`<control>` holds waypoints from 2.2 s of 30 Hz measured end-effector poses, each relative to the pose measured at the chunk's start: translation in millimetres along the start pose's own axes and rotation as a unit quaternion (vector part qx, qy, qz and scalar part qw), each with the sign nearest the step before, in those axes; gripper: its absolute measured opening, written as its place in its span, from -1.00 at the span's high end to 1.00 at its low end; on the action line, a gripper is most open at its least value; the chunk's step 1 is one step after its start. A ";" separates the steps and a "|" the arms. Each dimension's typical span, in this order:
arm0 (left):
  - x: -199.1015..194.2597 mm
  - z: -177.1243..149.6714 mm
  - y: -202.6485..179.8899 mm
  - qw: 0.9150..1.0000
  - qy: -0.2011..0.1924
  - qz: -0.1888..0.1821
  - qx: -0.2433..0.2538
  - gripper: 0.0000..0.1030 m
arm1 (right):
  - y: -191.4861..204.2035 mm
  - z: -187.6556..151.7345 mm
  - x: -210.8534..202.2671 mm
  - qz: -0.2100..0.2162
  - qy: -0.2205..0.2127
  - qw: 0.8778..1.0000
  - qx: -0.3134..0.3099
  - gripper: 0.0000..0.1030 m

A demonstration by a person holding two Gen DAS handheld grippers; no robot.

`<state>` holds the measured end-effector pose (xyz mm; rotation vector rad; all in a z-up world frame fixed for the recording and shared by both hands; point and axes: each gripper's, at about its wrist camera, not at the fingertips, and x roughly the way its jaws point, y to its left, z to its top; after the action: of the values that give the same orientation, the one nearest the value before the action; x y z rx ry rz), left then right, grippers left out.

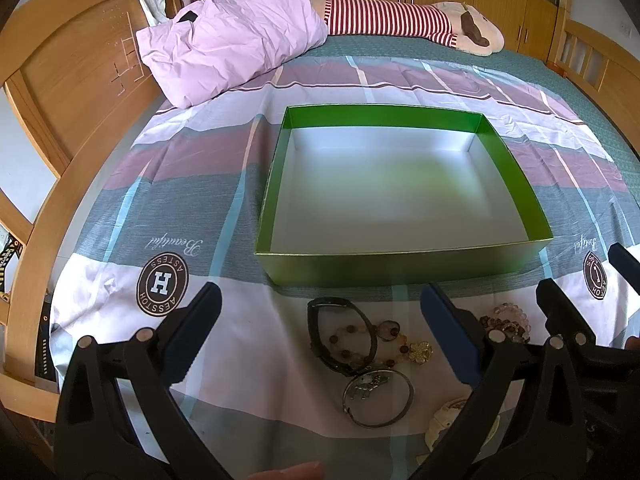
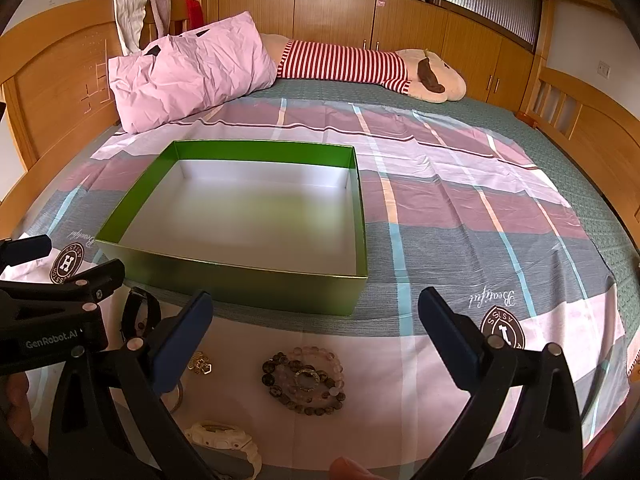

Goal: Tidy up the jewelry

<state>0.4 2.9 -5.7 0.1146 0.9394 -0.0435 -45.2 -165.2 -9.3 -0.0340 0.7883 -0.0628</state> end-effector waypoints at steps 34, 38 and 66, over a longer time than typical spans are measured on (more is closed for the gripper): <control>7.2 0.7 5.3 1.000 0.021 0.005 -0.018 -0.96 | -0.2 -5.8 17.7 -0.008 0.026 1.000 -0.004 -0.97; 7.7 0.4 4.7 1.000 0.022 0.006 -0.017 -0.96 | -0.5 -6.1 17.9 -0.008 0.026 1.000 -0.004 -0.97; 26.6 -2.7 7.5 0.998 0.063 0.020 0.005 -0.96 | 0.5 -10.5 35.7 -0.021 0.069 0.997 -0.038 -0.97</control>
<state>14.6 11.0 -28.1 0.1472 1.0626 -0.0039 -27.5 -167.2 -42.0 -0.1198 0.9276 -0.0746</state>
